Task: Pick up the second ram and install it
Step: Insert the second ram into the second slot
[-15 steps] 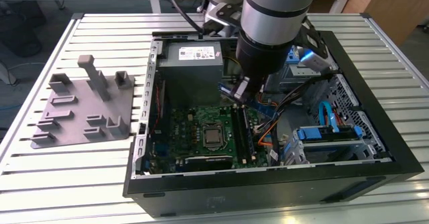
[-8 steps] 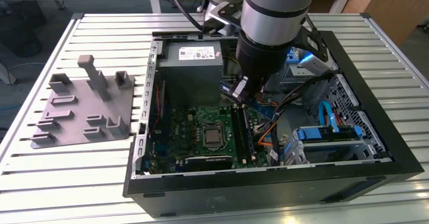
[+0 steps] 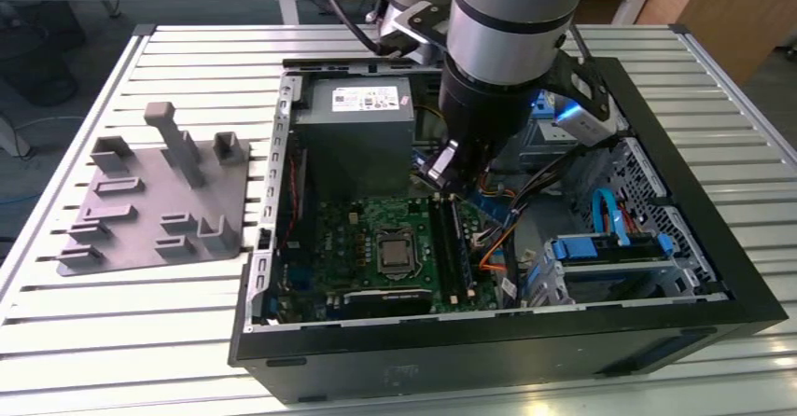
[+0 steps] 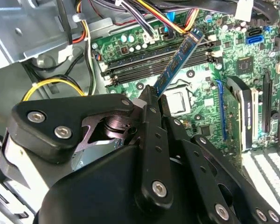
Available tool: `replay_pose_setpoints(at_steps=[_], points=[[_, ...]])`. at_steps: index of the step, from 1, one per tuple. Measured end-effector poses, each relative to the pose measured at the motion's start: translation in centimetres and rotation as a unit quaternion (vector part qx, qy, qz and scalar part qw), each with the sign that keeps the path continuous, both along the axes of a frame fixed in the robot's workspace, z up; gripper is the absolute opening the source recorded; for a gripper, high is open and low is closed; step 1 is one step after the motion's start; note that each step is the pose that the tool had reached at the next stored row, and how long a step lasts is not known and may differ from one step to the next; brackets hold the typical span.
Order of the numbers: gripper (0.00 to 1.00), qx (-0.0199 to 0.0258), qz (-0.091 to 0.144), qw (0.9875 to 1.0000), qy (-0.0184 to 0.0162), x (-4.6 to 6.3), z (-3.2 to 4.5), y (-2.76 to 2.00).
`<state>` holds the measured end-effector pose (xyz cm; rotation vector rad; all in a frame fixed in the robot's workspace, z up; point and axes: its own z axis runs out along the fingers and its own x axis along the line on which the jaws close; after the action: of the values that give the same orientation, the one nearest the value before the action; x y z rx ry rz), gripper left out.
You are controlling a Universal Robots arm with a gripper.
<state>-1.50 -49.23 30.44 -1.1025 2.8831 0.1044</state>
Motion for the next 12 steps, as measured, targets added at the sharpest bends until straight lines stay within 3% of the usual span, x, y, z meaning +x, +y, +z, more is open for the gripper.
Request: replay_pose_setpoints(at_steps=[12], points=[[0.14,0.0,-0.047,0.9989,0.0,0.0,-0.07,0.0]])
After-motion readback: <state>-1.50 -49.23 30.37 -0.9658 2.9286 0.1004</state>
